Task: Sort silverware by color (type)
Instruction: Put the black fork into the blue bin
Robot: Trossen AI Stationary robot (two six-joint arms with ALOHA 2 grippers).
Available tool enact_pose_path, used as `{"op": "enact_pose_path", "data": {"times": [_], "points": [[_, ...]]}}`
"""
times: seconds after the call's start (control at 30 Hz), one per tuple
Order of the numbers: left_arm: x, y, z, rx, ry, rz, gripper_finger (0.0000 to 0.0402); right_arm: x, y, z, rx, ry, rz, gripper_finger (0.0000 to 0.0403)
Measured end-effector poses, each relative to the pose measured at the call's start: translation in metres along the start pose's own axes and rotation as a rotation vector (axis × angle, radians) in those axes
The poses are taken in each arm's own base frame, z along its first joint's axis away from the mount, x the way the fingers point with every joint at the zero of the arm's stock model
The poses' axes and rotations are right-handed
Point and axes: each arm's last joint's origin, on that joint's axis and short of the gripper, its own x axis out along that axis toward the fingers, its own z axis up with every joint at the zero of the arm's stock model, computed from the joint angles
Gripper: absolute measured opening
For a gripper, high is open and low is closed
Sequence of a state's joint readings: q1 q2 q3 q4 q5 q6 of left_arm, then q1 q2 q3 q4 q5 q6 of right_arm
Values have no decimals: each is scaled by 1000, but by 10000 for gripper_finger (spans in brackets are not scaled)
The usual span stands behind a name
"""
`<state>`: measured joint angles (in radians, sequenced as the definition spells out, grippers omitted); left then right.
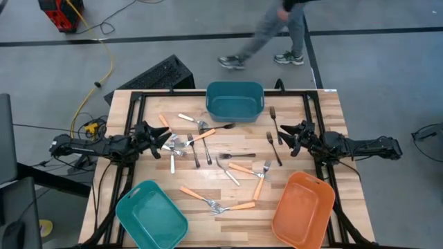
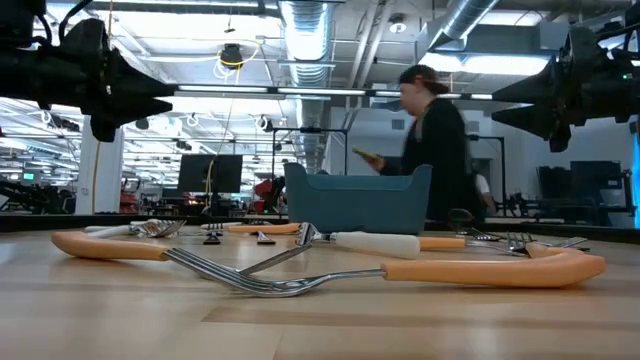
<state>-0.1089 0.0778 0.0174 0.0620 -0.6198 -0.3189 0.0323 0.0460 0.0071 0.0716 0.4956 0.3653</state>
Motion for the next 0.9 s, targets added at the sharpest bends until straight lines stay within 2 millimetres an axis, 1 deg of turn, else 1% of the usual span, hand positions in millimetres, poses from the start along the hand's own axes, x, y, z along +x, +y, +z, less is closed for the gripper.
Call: {"op": "enact_pose_path", "data": {"times": [0.17,0.33,0.43,0.5,0.57,0.6,0.63,0.7,0.73,0.77,0.83,0.9], "points": [[2,0,-3,-11,22,24,148,0,-1,0,-74,-5,-17,227],[3,2,-4,11,5,120,148,1,-6,3,-84,-55,-131,227],[2,5,-3,84,-24,220,148,1,-6,5,-117,-62,-131,227],[2,7,-3,182,-19,282,148,1,-6,4,-127,-50,-125,227],[1,8,-3,270,-12,313,148,2,-5,1,-173,-24,-110,227],[1,8,-3,280,-11,309,148,2,-5,0,-189,-10,-107,227],[1,8,-3,258,-15,302,148,2,-4,-1,-189,-7,-114,227],[2,6,0,96,-58,273,149,3,-5,2,-171,-42,-196,227],[2,5,3,19,-83,258,150,3,-5,4,-196,-40,-229,227],[2,4,4,-18,-95,244,152,2,-4,9,-228,-37,-250,227],[2,3,4,10,-82,211,158,1,1,23,-297,-25,-254,227],[2,3,3,47,-61,187,170,0,4,34,-314,9,-291,227]]}}
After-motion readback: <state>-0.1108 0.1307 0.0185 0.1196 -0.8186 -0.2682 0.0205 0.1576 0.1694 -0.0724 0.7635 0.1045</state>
